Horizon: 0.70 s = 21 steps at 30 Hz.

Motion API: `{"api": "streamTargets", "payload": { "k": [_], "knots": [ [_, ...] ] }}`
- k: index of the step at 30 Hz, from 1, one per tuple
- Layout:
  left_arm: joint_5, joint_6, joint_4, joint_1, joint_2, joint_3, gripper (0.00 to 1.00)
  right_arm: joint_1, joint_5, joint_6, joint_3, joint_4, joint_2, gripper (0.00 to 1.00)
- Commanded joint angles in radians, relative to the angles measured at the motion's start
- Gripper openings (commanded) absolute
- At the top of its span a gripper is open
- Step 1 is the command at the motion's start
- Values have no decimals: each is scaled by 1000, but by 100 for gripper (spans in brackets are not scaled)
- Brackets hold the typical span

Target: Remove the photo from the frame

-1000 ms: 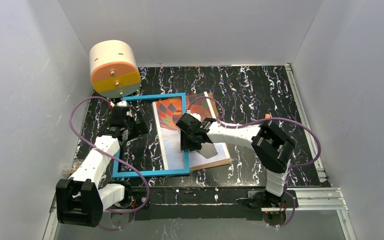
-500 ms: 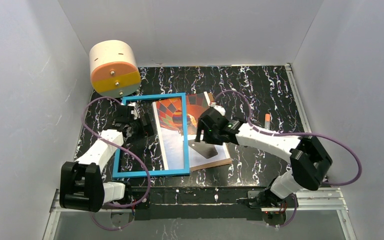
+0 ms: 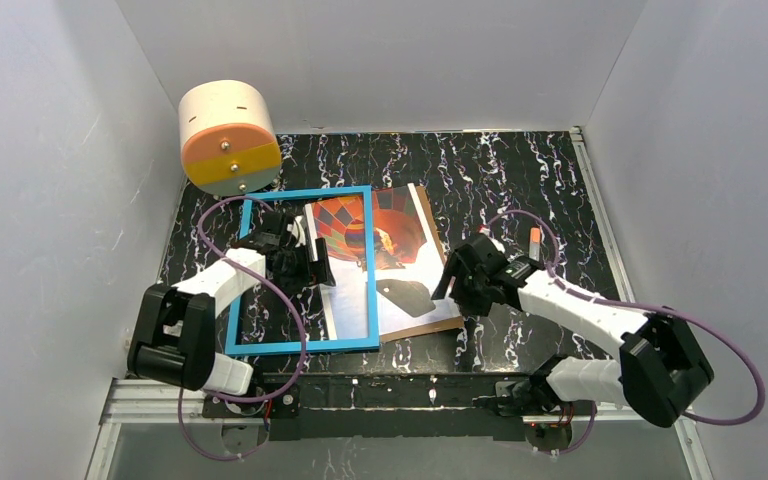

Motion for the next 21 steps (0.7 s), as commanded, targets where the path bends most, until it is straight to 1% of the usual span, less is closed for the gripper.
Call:
{"api": "streamTargets", "payload": {
  "k": [1, 6, 13, 17, 21],
  "knots": [
    [21, 19, -37, -16, 37, -3, 90, -35, 1, 22, -31, -30, -66, 80],
    [25, 24, -48, -33, 73, 8, 88, -68, -35, -22, -45, -39, -54, 80],
    [-1, 25, -57, -48, 68, 12, 87, -116, -93, -71, -61, 0, -11, 73],
    [-2, 26, -60, -52, 71, 13, 87, -129, -123, -80, -79, 19, 9, 71],
    [-1, 26, -61, -57, 77, 13, 87, -131, -135, -90, -90, 30, 21, 66]
  ]
}}
